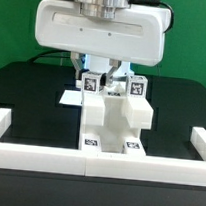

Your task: Assemble chair

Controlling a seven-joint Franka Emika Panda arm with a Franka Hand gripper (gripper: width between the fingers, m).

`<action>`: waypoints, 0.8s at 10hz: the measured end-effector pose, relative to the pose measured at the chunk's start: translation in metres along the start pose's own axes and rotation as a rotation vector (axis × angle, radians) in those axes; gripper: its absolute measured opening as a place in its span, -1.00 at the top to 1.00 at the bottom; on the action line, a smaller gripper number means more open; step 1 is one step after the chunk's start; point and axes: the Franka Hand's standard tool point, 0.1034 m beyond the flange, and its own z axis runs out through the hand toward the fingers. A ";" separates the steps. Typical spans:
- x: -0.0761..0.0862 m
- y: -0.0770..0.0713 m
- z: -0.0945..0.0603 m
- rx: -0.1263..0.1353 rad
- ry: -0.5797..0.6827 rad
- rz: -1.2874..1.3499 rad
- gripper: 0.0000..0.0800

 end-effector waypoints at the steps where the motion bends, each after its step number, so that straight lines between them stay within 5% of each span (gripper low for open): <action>1: 0.000 0.000 0.000 0.000 0.000 0.069 0.28; 8: 0.000 -0.002 0.000 0.003 0.000 0.533 0.28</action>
Offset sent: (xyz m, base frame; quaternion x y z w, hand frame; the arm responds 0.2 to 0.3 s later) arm 0.0000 0.0000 0.0000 0.0000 0.0000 0.1938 0.9810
